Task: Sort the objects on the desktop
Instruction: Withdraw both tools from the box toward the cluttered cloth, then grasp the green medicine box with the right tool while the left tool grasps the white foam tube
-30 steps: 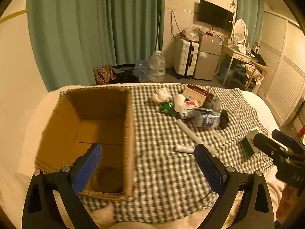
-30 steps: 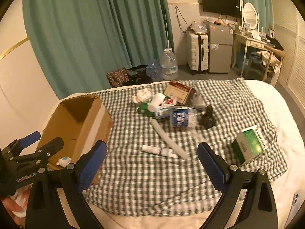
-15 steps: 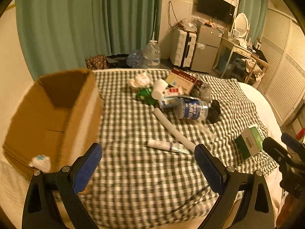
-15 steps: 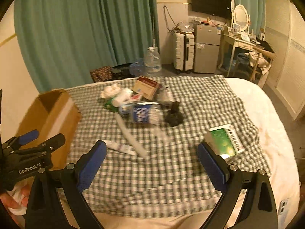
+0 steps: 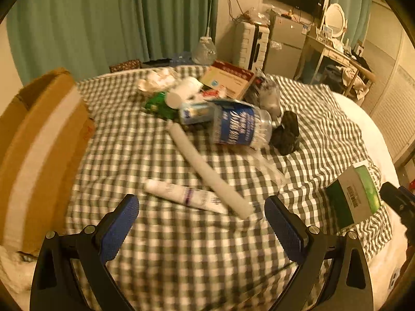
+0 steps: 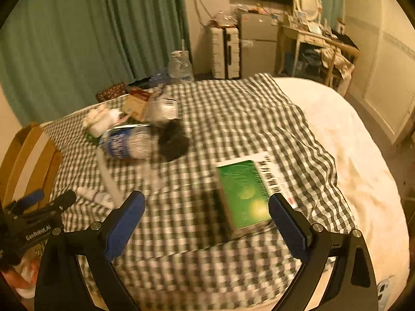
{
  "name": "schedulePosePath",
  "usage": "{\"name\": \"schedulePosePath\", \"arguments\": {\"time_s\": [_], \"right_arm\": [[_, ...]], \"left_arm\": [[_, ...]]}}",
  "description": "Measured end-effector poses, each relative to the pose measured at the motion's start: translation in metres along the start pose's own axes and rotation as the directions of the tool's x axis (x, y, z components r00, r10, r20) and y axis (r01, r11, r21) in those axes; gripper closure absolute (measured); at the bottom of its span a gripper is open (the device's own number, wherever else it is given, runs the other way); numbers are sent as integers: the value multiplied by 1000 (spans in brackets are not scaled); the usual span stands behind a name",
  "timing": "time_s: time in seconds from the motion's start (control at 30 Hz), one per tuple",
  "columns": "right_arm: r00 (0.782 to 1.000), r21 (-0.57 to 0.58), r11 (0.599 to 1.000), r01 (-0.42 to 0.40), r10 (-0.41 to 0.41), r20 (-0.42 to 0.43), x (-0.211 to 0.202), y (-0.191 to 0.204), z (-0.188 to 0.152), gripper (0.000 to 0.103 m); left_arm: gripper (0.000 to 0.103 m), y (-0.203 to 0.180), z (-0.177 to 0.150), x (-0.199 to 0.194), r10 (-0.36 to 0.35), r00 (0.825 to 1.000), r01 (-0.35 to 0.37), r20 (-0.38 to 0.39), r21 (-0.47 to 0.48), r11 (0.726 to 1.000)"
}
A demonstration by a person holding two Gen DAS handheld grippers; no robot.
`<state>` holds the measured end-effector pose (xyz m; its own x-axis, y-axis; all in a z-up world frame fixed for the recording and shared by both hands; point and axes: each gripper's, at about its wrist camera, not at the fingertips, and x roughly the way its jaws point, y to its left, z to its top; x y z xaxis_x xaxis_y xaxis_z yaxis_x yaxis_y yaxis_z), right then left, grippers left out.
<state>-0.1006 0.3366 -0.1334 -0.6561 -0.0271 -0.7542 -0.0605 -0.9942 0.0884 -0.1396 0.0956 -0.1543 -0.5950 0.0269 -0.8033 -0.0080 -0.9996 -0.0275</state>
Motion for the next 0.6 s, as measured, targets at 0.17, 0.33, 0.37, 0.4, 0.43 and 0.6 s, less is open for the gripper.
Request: {"name": "schedulePosePath", "arguments": {"time_s": [0.17, 0.33, 0.37, 0.4, 0.43, 0.6], "right_arm": [[1000, 37, 999, -27, 27, -12, 22, -28, 3, 6], [999, -58, 998, -8, 7, -32, 45, -34, 1, 6], [1000, -85, 996, 0, -2, -29, 48, -34, -1, 6], [1000, -101, 995, 4, -6, -27, 51, -35, -4, 6], [1000, -109, 994, 8, -11, -25, 54, -36, -5, 6], [999, -108, 994, 18, -23, -44, 70, -42, -12, 6]], "left_arm": [[3, -16, 2, 38, 36, 999, -36, -21, -21, 999], [3, -14, 4, 64, 66, 997, -68, -33, -68, 995], [3, -13, 5, 68, 71, 997, -73, -35, -75, 994], [3, -12, 6, 73, 72, 997, -75, -38, -80, 994], [3, -12, 7, 78, 78, 996, -81, -40, -83, 993], [3, -5, 13, 102, 109, 992, -115, -57, -105, 988]]}}
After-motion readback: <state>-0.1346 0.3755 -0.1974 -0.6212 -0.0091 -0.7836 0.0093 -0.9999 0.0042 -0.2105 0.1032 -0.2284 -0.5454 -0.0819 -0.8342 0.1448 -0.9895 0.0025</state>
